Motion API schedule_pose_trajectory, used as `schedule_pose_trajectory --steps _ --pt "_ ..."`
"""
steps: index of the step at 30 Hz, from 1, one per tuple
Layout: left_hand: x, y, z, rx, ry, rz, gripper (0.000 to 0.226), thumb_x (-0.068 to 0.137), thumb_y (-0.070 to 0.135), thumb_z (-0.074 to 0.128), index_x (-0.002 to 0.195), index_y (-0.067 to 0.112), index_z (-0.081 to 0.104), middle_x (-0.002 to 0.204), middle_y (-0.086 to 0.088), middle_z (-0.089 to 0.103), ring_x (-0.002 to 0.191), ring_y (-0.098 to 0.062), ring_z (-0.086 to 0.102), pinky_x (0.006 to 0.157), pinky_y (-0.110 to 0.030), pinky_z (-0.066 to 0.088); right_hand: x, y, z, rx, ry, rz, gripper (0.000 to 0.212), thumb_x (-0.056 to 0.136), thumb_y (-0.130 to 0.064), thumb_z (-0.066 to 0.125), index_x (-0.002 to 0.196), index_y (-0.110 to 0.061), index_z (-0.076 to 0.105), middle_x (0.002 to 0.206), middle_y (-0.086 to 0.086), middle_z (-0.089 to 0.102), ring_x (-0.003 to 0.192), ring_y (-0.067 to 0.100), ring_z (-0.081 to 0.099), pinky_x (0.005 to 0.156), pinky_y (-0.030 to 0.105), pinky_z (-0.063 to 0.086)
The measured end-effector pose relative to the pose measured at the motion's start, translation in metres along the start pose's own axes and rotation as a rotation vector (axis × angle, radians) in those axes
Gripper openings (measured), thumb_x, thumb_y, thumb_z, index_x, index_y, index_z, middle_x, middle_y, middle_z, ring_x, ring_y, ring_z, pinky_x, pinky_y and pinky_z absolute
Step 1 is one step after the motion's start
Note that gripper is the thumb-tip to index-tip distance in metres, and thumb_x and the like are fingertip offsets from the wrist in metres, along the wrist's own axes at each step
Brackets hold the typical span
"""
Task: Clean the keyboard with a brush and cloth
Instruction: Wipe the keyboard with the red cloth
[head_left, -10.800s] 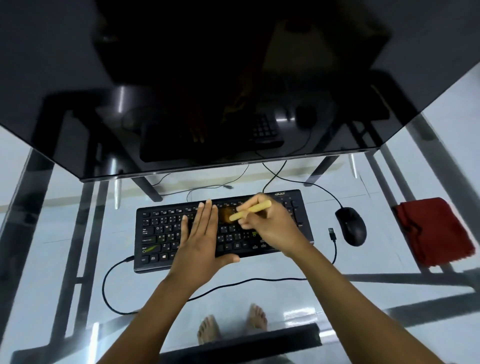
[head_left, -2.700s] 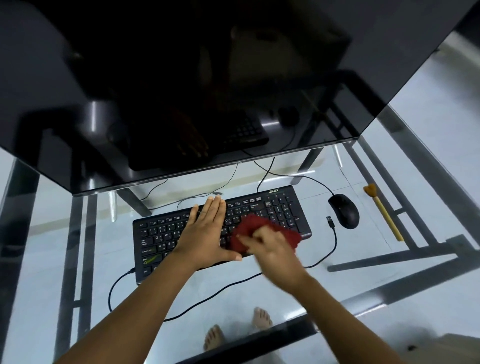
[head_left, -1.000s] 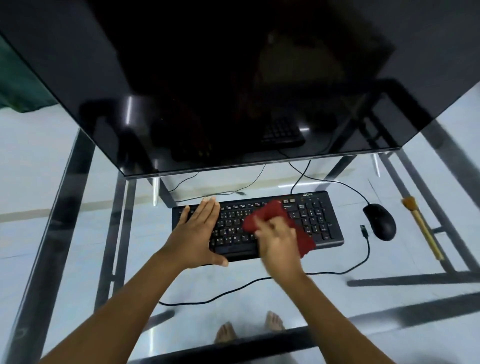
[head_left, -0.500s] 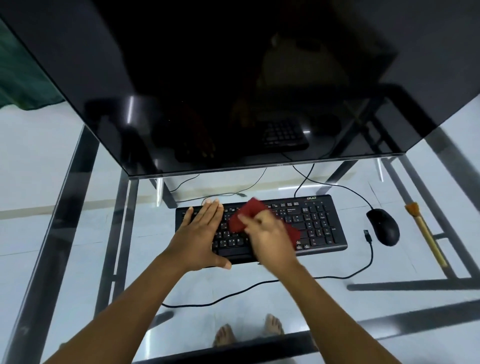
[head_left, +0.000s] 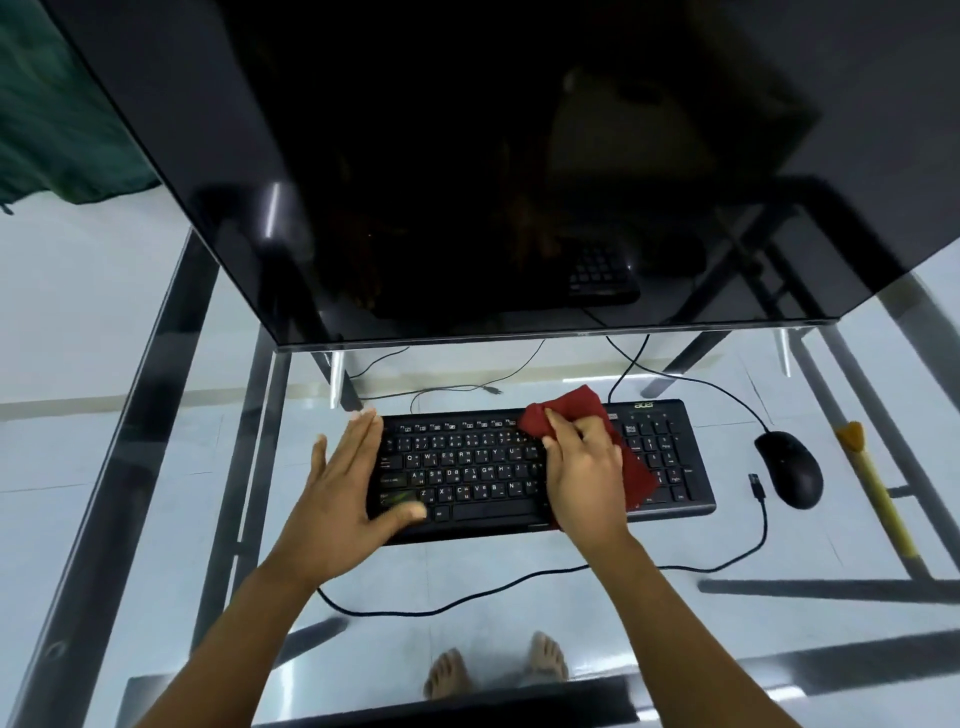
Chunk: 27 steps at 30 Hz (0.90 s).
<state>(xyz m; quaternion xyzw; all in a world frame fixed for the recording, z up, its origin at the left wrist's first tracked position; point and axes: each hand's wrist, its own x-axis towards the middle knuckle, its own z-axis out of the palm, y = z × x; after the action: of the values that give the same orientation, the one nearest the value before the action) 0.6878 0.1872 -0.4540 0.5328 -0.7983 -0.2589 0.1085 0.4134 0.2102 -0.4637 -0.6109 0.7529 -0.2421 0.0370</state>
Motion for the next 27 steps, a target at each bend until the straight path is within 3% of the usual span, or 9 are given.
schedule_pose_trajectory --steps 4,8,13,14,16,20,23,25,27 --pt "-0.006 -0.009 0.003 -0.002 -0.127 0.008 0.135 0.058 0.088 0.057 0.148 0.028 -0.024 0.155 0.019 -0.028 0.147 -0.009 -0.016 0.121 -0.041 -0.005 -0.016 -0.031 0.011 0.013 -0.004 -0.060 0.034 0.087 -0.018 0.059 0.119 -0.010 0.065 0.092 0.009 0.058 0.078 0.027 0.059 0.071 0.039 0.046" --pt "-0.005 -0.014 0.005 0.015 -0.106 0.022 0.138 0.057 0.089 0.058 0.149 0.024 -0.022 0.156 0.016 -0.027 0.146 -0.006 -0.015 0.121 -0.042 -0.004 -0.025 -0.052 0.015 0.018 -0.216 -0.423 0.038 0.086 -0.016 0.067 0.123 -0.019 0.062 0.095 0.006 0.058 0.077 0.026 0.058 0.074 0.041 0.051" --pt "-0.007 -0.014 0.003 -0.022 -0.094 0.033 0.137 0.057 0.085 0.062 0.150 0.025 -0.019 0.156 0.019 -0.025 0.142 0.005 -0.018 0.120 -0.036 -0.009 0.013 -0.007 0.001 0.000 0.003 0.097 0.031 0.091 -0.011 0.059 0.122 -0.008 0.064 0.101 0.014 0.058 0.081 0.030 0.058 0.080 0.045 0.052" --pt "-0.007 -0.014 0.003 -0.022 -0.089 0.032 0.138 0.056 0.086 0.061 0.150 0.026 -0.019 0.156 0.019 -0.025 0.143 0.004 -0.017 0.120 -0.036 -0.009 0.011 -0.013 0.005 0.002 0.015 0.119 0.031 0.092 -0.012 0.058 0.122 -0.008 0.064 0.099 0.013 0.058 0.081 0.028 0.058 0.080 0.045 0.051" --pt "-0.006 -0.015 0.005 -0.014 -0.086 0.027 0.139 0.055 0.088 0.060 0.150 0.026 -0.020 0.156 0.019 -0.024 0.144 0.003 -0.015 0.121 -0.038 -0.008 -0.004 -0.046 0.019 0.031 -0.066 -0.012 0.033 0.091 -0.014 0.058 0.123 -0.012 0.063 0.098 0.010 0.059 0.080 0.025 0.056 0.078 0.043 0.049" --pt "-0.006 -0.015 0.003 -0.022 -0.082 0.023 0.139 0.055 0.088 0.060 0.151 0.023 -0.017 0.158 0.016 -0.020 0.145 0.002 -0.011 0.122 -0.040 -0.002 -0.015 -0.073 0.017 0.079 -0.392 -0.550 0.037 0.088 -0.024 0.056 0.125 -0.025 0.059 0.096 0.000 0.060 0.079 0.017 0.060 0.070 0.032 0.043" --pt "-0.007 -0.012 0.001 -0.030 -0.086 0.016 0.139 0.055 0.087 0.060 0.151 0.024 -0.018 0.158 0.016 -0.020 0.144 0.004 -0.013 0.121 -0.037 -0.006 0.013 -0.028 0.002 0.089 -0.235 -0.233 0.029 0.092 -0.037 0.051 0.113 -0.025 0.067 0.098 -0.005 0.064 0.076 0.009 0.062 0.072 0.030 0.054" --pt "-0.008 -0.010 0.001 -0.017 -0.072 0.020 0.138 0.056 0.087 0.059 0.150 0.024 -0.019 0.158 0.016 -0.021 0.144 0.004 -0.014 0.121 -0.037 -0.006 0.020 -0.006 -0.004 0.000 -0.074 0.029 0.029 0.094 -0.017 0.053 0.120 -0.010 0.065 0.102 0.013 0.060 0.074 0.023 0.059 0.073 0.041 0.057" --pt "-0.008 -0.010 0.003 -0.006 -0.066 0.015 0.138 0.056 0.087 0.059 0.151 0.022 -0.017 0.159 0.015 -0.019 0.144 0.003 -0.013 0.121 -0.039 -0.003 0.008 -0.023 0.005 -0.039 -0.046 0.076 0.031 0.092 -0.008 0.054 0.122 -0.008 0.063 0.099 0.016 0.059 0.074 0.026 0.052 0.073 0.042 0.053"
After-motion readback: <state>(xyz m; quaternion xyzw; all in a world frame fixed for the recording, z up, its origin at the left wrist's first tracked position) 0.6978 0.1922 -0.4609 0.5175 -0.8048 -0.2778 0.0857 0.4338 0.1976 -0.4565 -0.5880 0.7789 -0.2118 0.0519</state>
